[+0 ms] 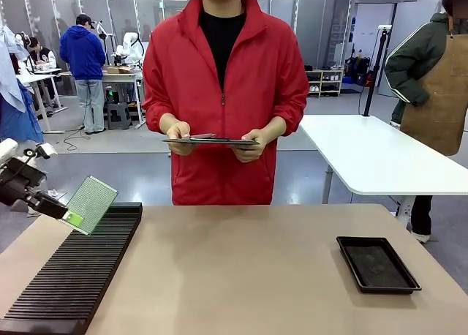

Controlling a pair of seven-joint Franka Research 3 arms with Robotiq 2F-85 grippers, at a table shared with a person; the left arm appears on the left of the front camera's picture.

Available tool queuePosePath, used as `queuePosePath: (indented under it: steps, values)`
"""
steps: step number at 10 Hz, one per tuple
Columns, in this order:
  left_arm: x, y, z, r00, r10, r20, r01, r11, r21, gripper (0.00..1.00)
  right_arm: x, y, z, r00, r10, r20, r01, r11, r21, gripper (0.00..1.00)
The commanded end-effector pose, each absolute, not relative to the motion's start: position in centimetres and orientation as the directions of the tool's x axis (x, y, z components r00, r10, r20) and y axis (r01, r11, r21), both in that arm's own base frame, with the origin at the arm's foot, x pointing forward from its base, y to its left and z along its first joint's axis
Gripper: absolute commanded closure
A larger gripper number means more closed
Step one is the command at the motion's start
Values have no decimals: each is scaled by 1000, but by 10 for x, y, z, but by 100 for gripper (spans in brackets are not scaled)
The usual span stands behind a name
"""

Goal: Inspect the PCB.
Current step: Pick up the Blank PCB and present it to the human.

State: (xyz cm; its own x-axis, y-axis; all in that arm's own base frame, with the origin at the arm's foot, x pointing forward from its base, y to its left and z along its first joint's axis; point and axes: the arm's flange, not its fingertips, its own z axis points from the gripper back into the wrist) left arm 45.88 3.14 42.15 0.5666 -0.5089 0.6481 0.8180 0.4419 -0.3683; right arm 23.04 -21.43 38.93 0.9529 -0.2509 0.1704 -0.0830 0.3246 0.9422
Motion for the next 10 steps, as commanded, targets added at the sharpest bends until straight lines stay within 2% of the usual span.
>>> queuePosePath:
  steps: [1,2,3,4,6,7,8,10]
  values:
    - [480,35,415,672,-404,621,735,468,-491,97,230,-215,390,950,-253,182,-96,318,943,0]
    - [495,32,408,750,-294,593,662,321,-678,97,230,-215,390,950,-253,182,-96,318,943,0]
    - [506,27,398,838,-184,514,544,342,-766,97,230,-215,390,950,-253,182,-96,318,943,0]
    - [516,14,389,900,-145,412,434,189,-881,97,230,-215,390,950,-253,182,-96,318,943,0]
    - [533,-12,379,939,-131,318,334,125,-934,97,230,-215,390,950,-253,182,-96,318,943,0]
    - [546,-27,375,952,-99,289,300,133,-945,97,230,-215,390,950,-253,182,-96,318,943,0]
    - [571,-43,367,982,-91,167,173,66,-983,97,230,-215,390,950,-253,182,-96,318,943,0]
    - [588,-49,364,995,-80,58,62,55,-997,97,230,-215,390,950,-253,182,-96,318,943,0]
